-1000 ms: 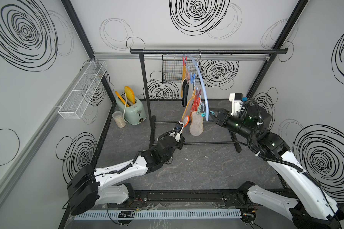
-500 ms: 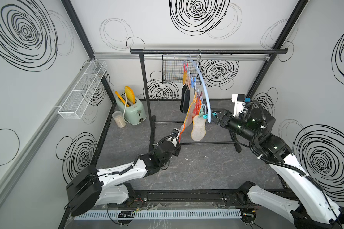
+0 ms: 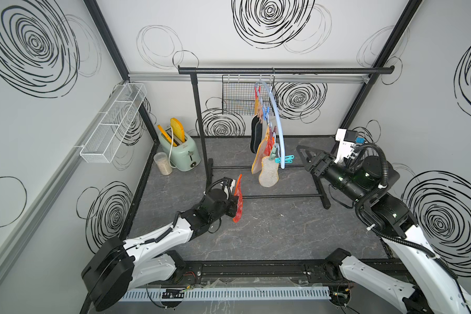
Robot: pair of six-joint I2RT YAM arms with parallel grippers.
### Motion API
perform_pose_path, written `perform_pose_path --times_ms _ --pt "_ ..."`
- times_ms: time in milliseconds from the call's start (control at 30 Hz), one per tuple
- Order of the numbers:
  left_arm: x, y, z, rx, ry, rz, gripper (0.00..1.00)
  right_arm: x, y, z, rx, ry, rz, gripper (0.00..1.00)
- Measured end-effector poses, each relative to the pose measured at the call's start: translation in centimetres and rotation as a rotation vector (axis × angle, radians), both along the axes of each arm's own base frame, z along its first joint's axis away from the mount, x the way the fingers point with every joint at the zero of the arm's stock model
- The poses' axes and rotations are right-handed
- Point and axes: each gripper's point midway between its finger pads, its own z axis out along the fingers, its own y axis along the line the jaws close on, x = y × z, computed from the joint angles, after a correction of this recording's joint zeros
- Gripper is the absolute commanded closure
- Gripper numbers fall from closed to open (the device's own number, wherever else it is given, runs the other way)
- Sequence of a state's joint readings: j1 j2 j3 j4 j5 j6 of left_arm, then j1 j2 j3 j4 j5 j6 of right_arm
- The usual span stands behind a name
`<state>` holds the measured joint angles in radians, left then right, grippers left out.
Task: Take the shoe insoles off the hanger
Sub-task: Place the insole at the center of the board, then remove the insole from the hanger.
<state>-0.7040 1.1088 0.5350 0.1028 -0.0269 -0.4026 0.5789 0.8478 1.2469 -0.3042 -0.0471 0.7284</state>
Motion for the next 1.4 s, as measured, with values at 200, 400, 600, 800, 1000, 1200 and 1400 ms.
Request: perform_pose_path --times_ms 200,400,600,800,1000,1200,1400 --pt "-1.8 1.4 0.1 -0.13 0.172 0.017 0.95 -0.2 -1.8 0.9 -0.044 -0.069 -0.079 0.28" --pt "-3.8 2.6 -1.5 -0.154 0.336 0.049 1.0 -0.8 -3.4 1.2 -0.095 -0.128 -0.141 0.28" --pt "-5.3 1.9 -5.5 -0.137 0.498 0.023 1.0 -0.6 -4.0 -0.5 -0.151 -0.132 -0.174 0.28" --pt "-6.7 2.3 -8.9 -0.097 0.606 0.031 0.57 0.1 -3.7 -2.5 -0.196 -0.116 -0.177 0.28" --pt "-6.1 2.9 -9.1 -0.079 0.587 0.061 0.33 1.3 -3.3 -4.1 -0.234 -0.083 -0.175 0.28" --pt "-4.2 4.4 -5.8 -0.079 0.47 0.133 0.2 2.4 -2.4 -5.2 -0.256 -0.049 -0.134 0.3" --pt "-1.8 3.6 4.1 -0.194 0.194 0.084 0.26 3.1 -1.5 -3.7 -0.232 -0.053 -0.051 0.3"
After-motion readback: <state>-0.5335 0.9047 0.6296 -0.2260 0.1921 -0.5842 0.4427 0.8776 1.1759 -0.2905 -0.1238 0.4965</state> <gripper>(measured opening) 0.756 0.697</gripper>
